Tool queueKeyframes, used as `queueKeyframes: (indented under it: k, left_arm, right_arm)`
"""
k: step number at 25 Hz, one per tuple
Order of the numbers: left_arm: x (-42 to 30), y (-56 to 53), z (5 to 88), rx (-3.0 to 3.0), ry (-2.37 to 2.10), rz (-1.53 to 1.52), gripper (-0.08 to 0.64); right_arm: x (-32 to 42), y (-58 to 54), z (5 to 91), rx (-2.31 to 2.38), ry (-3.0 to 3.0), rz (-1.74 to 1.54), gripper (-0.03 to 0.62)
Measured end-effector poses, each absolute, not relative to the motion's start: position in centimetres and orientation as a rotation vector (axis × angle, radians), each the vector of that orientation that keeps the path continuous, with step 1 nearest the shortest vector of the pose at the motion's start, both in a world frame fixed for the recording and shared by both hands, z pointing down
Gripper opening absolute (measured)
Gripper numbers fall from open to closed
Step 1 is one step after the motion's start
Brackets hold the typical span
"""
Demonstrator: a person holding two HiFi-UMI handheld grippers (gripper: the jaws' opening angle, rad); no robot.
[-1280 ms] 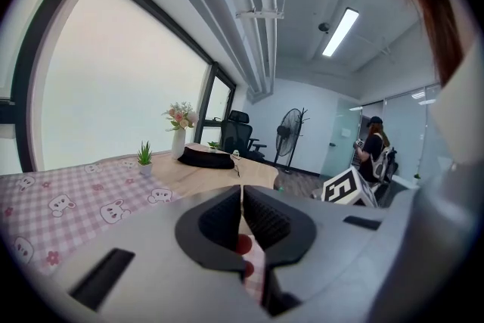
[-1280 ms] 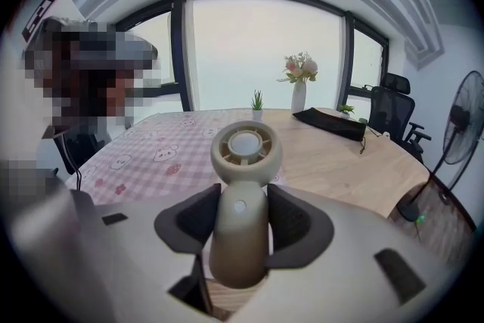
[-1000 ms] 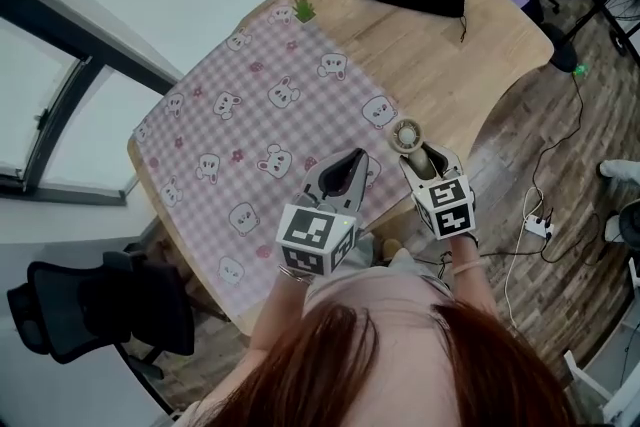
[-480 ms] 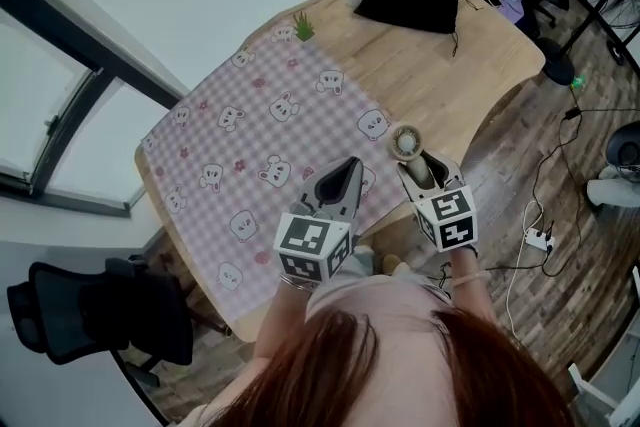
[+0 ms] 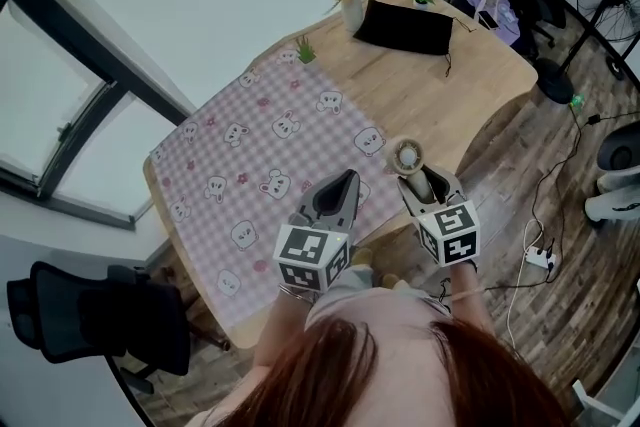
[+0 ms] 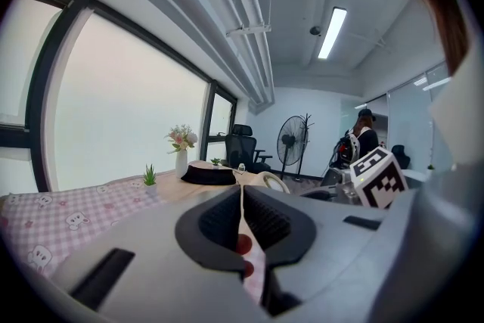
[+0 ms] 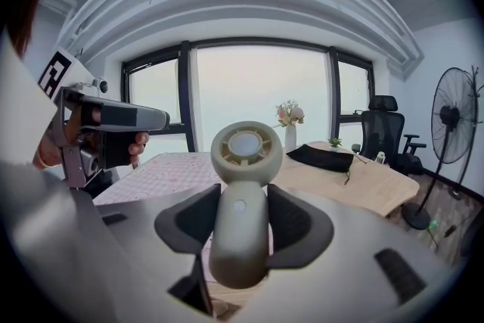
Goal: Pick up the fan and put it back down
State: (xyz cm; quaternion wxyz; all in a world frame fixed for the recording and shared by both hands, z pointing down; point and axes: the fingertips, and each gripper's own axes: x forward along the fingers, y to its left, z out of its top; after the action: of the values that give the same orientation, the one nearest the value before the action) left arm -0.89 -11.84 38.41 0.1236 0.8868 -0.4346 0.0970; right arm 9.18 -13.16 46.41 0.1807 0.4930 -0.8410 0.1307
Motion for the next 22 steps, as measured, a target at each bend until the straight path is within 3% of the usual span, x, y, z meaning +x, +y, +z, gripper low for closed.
queueKeyframes:
  k: [22]
  left_arm:
    - [1.7, -7.6, 36.1, 2.63, -1.302, 0.258, 0.015]
  right_arm:
    - [12.1, -8.0, 40.7, 1.441, -2.55, 0.331, 0.19]
